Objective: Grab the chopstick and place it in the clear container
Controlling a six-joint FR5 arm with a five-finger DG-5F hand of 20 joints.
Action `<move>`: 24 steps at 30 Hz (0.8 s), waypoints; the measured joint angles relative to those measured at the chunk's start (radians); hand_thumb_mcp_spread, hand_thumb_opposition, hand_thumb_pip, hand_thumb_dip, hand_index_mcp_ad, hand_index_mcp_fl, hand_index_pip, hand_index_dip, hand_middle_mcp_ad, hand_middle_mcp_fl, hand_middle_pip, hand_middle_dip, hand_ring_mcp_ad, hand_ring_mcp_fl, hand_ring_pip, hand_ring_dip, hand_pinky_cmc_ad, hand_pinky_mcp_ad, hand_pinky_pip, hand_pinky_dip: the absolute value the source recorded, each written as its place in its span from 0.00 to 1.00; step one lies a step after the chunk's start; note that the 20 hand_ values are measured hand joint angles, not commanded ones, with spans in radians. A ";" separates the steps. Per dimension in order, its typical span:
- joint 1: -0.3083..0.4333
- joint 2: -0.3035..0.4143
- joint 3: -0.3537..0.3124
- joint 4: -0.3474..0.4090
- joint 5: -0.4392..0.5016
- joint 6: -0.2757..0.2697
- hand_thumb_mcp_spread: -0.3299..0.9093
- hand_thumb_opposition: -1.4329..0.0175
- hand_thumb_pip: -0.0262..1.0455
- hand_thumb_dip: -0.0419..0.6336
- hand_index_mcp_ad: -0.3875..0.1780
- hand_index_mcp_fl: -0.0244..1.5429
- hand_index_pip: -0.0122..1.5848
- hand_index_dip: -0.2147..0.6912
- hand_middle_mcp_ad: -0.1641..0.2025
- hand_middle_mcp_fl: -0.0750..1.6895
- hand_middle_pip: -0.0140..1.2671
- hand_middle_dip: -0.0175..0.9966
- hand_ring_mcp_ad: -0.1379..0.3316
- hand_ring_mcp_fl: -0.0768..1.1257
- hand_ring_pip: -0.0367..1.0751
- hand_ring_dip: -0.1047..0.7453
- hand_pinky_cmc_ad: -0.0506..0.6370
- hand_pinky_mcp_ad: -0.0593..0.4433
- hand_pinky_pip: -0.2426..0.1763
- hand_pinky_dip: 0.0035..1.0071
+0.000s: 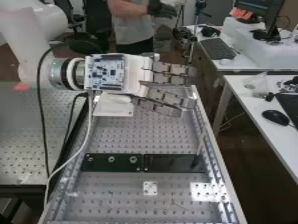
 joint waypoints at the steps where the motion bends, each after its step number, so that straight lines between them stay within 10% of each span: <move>1: -0.004 -0.019 0.008 0.005 0.006 0.031 0.53 0.47 0.64 0.38 0.75 0.30 0.05 0.66 0.57 0.35 0.10 0.56 0.70 0.08 0.12 0.24 0.41 0.48 0.37 0.13; 24: -0.067 -0.211 0.160 -0.002 0.005 0.182 0.54 0.45 0.67 0.48 0.59 0.48 0.08 0.54 0.57 0.32 0.09 0.62 0.68 0.08 0.12 0.30 0.43 0.50 0.33 0.13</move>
